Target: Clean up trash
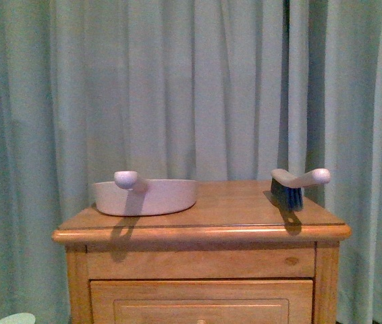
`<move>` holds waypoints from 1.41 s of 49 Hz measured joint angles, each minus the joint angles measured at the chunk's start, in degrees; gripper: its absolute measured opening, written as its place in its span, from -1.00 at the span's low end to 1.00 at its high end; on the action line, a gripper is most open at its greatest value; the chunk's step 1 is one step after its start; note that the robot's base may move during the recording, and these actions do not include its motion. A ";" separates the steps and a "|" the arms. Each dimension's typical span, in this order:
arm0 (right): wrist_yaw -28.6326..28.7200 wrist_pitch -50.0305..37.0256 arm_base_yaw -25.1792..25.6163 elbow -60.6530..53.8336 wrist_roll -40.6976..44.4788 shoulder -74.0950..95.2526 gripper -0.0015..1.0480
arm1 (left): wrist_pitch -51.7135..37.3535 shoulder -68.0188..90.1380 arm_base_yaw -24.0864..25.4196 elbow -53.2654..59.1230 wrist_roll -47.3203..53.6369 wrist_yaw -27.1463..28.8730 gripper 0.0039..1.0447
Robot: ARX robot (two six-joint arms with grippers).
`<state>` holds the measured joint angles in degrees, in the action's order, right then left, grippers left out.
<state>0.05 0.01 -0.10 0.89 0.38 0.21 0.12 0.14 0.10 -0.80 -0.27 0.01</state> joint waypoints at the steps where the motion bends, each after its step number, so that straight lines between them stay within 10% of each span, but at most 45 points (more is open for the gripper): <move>1: 0.00 0.00 0.00 0.00 0.00 0.00 0.86 | 0.00 0.00 0.00 0.00 0.02 0.00 0.86; 52: -0.02 0.00 0.00 0.00 -0.20 0.00 0.86 | 0.24 0.17 -0.15 -0.07 -0.11 0.57 0.86; 56: -0.09 0.00 0.00 0.00 -0.20 0.00 0.86 | 9.22 7.19 -2.99 -4.42 -5.62 9.90 0.86; 69: 0.00 0.02 0.00 0.00 -0.17 0.00 0.86 | 9.64 51.41 -12.17 -37.68 0.96 12.46 0.86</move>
<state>0.05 0.03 -0.10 0.89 0.21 0.21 9.76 51.55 -12.08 -38.48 0.69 12.47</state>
